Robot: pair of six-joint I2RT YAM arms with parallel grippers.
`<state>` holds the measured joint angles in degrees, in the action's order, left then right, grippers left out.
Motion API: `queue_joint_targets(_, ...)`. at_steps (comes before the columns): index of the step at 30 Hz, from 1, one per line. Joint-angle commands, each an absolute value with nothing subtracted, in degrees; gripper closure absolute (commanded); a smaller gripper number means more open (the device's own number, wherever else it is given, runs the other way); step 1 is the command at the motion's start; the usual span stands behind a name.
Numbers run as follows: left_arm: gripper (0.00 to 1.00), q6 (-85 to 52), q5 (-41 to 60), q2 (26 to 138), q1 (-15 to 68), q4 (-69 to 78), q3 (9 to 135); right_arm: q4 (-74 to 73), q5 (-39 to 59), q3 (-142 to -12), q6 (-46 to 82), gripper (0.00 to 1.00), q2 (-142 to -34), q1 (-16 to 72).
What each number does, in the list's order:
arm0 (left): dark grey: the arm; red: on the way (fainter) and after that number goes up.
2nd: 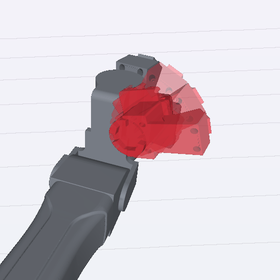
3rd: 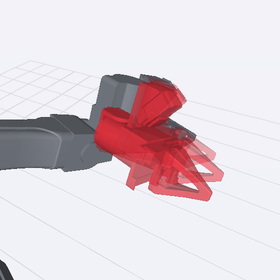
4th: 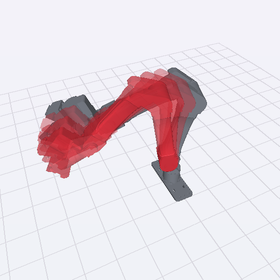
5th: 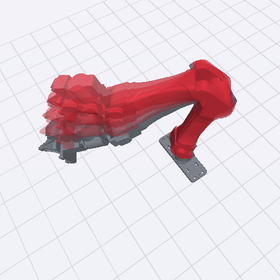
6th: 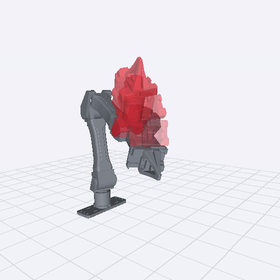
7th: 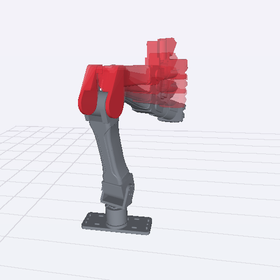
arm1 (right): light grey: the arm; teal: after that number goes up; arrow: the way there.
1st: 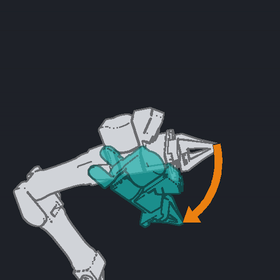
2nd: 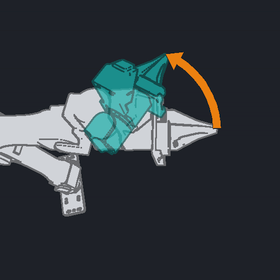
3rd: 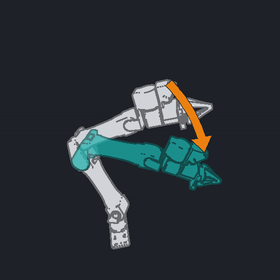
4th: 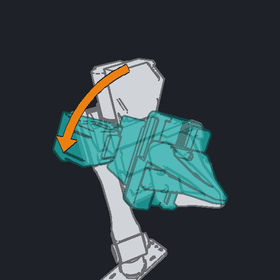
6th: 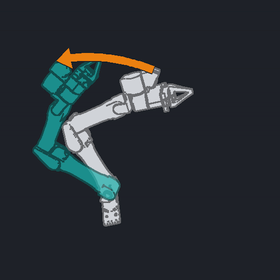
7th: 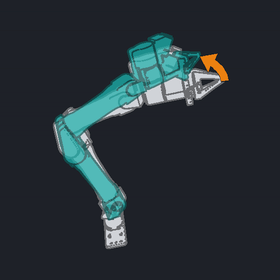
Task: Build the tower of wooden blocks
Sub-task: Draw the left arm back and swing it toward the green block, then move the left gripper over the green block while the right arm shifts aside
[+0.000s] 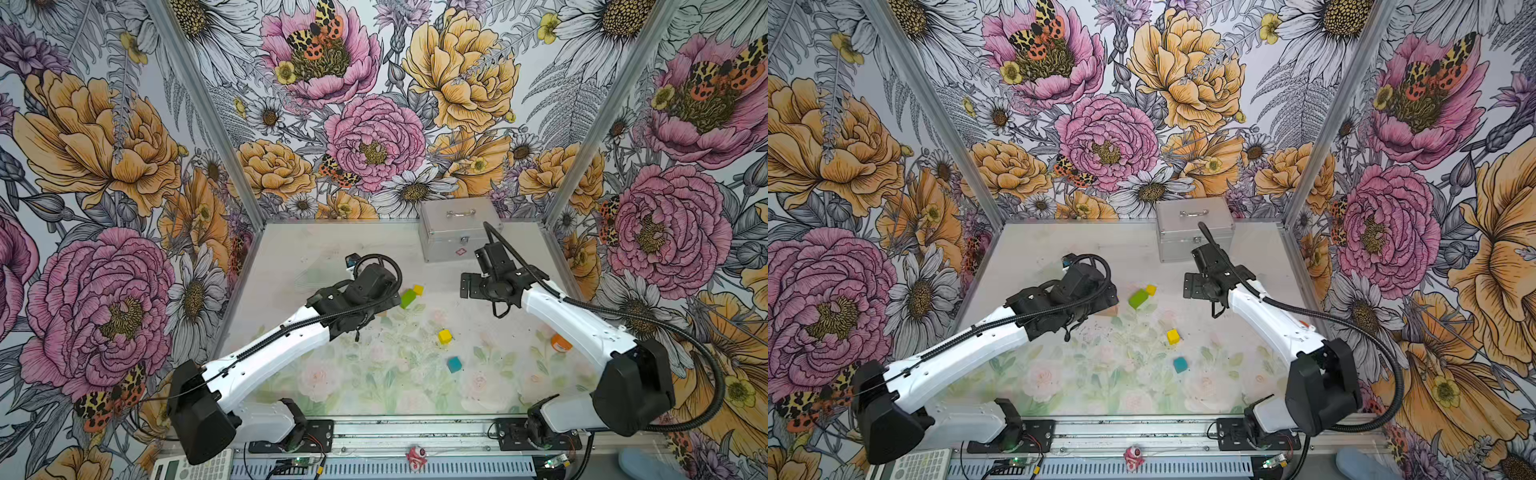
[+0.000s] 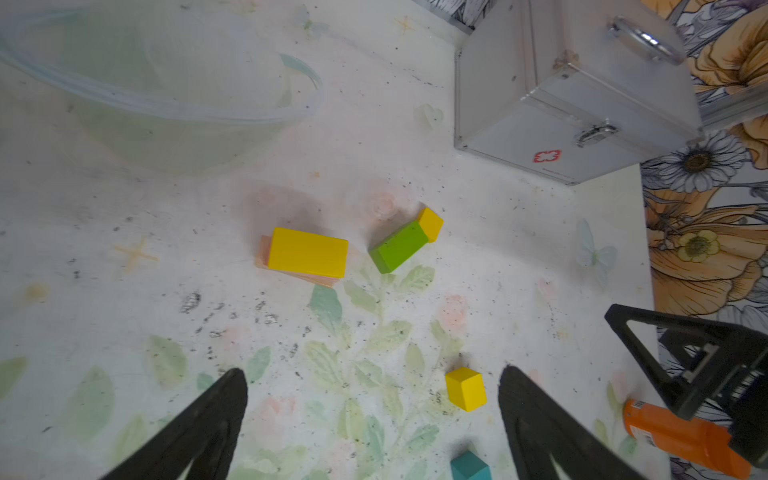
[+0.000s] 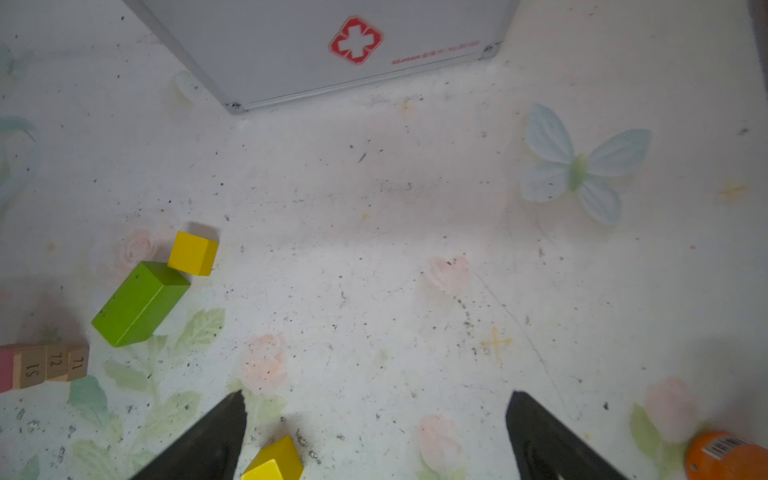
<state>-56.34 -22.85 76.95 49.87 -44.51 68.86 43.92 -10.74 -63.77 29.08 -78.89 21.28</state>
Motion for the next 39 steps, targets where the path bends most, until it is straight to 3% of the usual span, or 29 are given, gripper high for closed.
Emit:
queue_joint_targets(1,0.05,-65.5,-26.5,84.4,54.0,-42.8,74.1,44.7,-12.6,-61.2,29.3,0.00,-73.5,19.4)
queue_joint_targets(10,0.07,-76.1,-27.1,106.3,58.1,-42.8,88.2,46.0,-9.3,-57.6,27.9,0.00,-64.9,14.6)
queue_joint_targets(20,0.11,-81.3,-26.5,116.6,55.4,-44.6,96.6,46.0,-5.1,-54.8,27.9,0.00,-61.5,12.2)
queue_joint_targets(31,0.11,-84.3,-28.6,118.4,52.9,-47.5,96.7,45.9,3.1,-52.7,28.7,0.00,-57.7,3.0)
queue_joint_targets(39,0.11,-84.4,-27.2,119.6,51.4,-47.5,96.3,45.8,6.1,-52.4,28.6,0.00,-58.0,1.5)
